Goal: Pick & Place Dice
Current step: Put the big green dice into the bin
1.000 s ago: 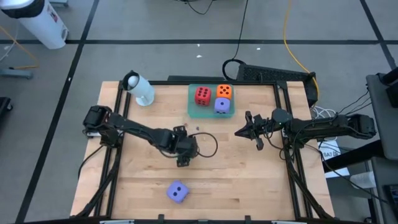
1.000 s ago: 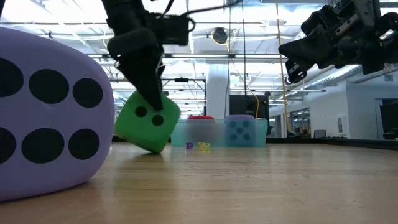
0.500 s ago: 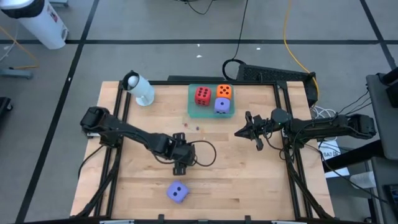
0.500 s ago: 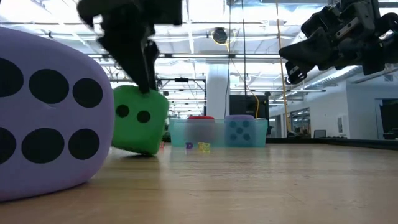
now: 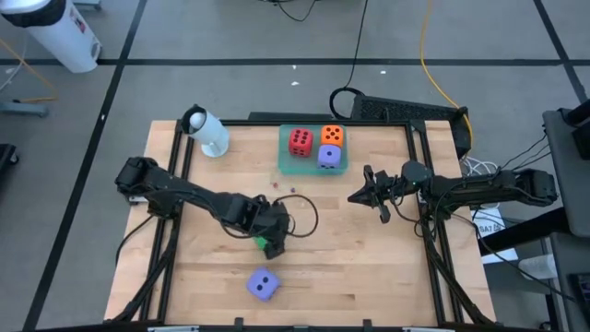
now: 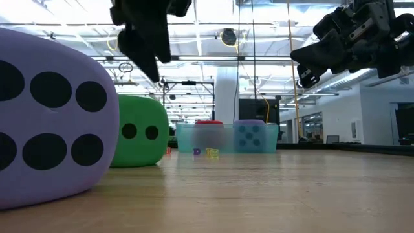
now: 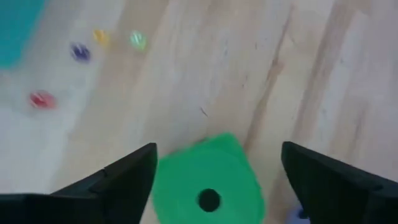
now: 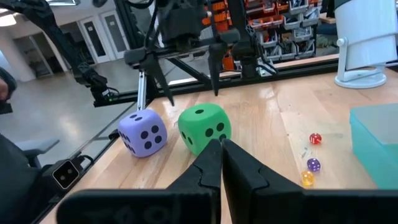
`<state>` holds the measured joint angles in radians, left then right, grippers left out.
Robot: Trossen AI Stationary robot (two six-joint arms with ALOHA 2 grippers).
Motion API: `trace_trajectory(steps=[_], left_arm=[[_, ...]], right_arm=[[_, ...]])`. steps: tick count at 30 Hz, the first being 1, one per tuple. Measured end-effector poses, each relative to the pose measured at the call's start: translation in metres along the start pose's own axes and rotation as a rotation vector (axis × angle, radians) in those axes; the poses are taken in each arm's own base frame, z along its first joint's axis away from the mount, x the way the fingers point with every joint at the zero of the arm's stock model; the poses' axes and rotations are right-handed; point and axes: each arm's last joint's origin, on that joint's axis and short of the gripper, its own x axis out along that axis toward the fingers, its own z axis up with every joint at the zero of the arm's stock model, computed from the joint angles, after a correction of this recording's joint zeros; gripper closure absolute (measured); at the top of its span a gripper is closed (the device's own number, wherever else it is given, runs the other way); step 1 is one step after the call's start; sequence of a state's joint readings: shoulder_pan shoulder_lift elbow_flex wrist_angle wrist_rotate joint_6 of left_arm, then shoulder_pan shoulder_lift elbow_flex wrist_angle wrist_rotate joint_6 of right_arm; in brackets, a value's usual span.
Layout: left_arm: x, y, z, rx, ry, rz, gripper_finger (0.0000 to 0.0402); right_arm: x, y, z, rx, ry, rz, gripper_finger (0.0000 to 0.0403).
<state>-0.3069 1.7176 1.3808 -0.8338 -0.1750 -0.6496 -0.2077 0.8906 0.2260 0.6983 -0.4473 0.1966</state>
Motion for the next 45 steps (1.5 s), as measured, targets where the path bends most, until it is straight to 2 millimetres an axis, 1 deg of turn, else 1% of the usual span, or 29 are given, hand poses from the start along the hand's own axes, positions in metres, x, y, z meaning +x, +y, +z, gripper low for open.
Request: trace_trajectory(steps=[2,3,5,9,13,15,17,20,22,25,30,34,36,39,43,45], left_arm=[[0.0,0.001,-0.001,-0.036,0.04,-0.032,0.0019],[0.0,0.001,-0.002,-0.009,0.052,-0.035,0.0011],[-0.001,0.0,-0.004,0.133,0.062,-0.044,0.0005],[-0.001,0.001,-0.008,0.438,0.09,-0.017,0.001],[-0.001,0.01,-0.007,0.633,0.116,0.032,0.0007],[0.0,0.013,-0.007,0.759,0.137,0.038,0.0005],[-0.001,0.012,-0.01,0.903,0.159,0.024,0.0003],[-0.002,0.008,-0.014,1.029,0.177,-0.05,0.0002],[-0.001,0.007,-0.013,1.071,0.179,-0.091,0.0002],[0.001,0.008,-0.013,1.13,0.179,-0.09,0.0002],[0.005,0.013,-0.007,1.131,0.174,-0.109,0.0002],[0.013,0.016,-0.004,1.174,0.185,-0.115,0.0002],[0.017,0.018,-0.003,1.169,0.197,-0.136,0.0002],[0.02,0.02,-0.005,1.172,0.232,-0.187,0.0002],[0.023,0.02,-0.005,1.216,0.24,-0.209,0.0002],[0.028,0.019,-0.005,1.225,0.249,-0.214,0.0002]], right_arm=[[0.0,0.0,0.0,-0.005,0.0,0.0,0.0399],[0.0,0.0,0.0,-0.01,0.0,0.001,0.0399],[0.0,0.0,0.0,-0.024,0.0,0.002,0.0399],[0.0,0.0,0.0,-0.026,0.0,0.003,0.0399],[0.0,0.0,0.0,-0.024,0.0,0.003,0.0399],[0.0,0.0,0.0,-0.016,0.002,0.002,0.0399],[0.0,0.0,-0.001,0.004,0.007,0.002,0.0399],[0.0,0.0,-0.001,0.003,0.007,0.001,0.0399],[0.0,0.0,-0.001,-0.001,0.007,0.0,0.0399],[0.0,0.0,-0.001,-0.003,0.007,-0.001,0.0399],[0.0,0.0,-0.001,-0.003,0.008,-0.002,0.0399],[0.0,0.0,-0.001,-0.003,0.008,-0.004,0.0399],[0.0,0.0,-0.001,-0.002,0.008,-0.004,0.0399],[0.0,0.0,-0.001,0.0,0.009,-0.005,0.0399],[0.0,0.0,-0.002,0.003,0.014,-0.007,0.0399],[0.0,0.0,-0.002,0.0,0.017,-0.008,0.0399]])
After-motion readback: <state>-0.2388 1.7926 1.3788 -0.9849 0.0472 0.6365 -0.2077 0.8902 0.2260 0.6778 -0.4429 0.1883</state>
